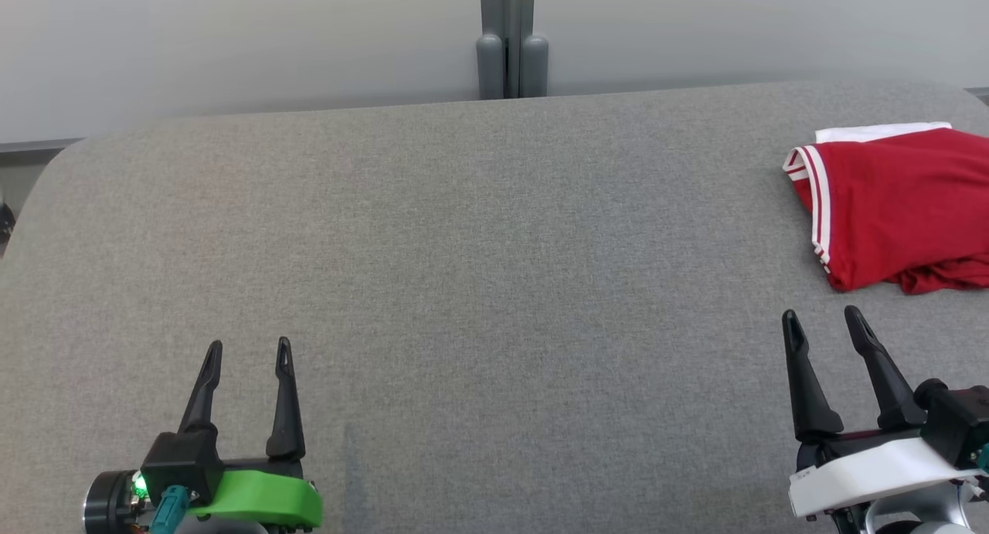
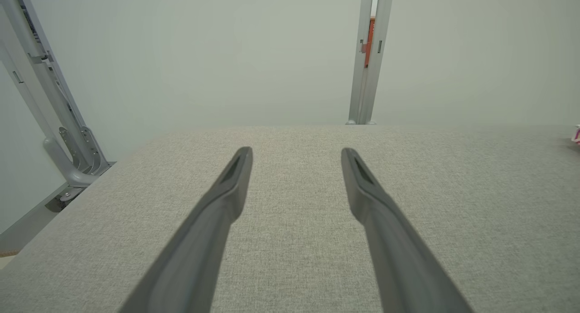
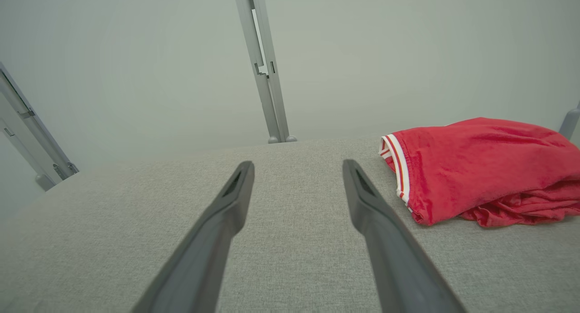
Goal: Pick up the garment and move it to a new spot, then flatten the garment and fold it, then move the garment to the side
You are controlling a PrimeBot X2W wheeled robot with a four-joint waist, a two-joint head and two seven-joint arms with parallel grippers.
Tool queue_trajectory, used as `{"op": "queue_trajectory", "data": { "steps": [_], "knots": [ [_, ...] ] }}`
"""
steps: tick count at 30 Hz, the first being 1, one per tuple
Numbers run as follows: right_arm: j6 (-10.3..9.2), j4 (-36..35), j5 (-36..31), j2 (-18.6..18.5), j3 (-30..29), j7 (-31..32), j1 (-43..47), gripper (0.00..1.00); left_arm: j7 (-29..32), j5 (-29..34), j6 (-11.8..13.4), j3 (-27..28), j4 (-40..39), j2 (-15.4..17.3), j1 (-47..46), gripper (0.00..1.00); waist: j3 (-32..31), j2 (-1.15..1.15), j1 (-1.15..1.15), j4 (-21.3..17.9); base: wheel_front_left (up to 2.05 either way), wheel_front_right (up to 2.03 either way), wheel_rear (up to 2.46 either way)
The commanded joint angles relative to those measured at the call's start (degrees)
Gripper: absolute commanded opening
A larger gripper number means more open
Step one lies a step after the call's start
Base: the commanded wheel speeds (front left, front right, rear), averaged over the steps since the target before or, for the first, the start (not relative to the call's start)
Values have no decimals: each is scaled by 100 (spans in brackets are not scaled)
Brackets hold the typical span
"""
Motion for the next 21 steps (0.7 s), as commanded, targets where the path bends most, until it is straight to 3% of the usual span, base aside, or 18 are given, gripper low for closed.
{"op": "queue_trajectory", "data": {
  "steps": [1, 21],
  "knots": [
    [0, -41, -40, -15, 7, 18, 97, 100, -38, 15, -24, 4, 27, 25, 88, 100, -90, 0, 0, 16, 0, 0, 0],
    [0, -103, -60, -93, 23, 122, 128, 100, -42, 110, -84, 80, 127, 7, -44, 100, -104, 0, 0, 36, 0, 0, 0]
  ]
}}
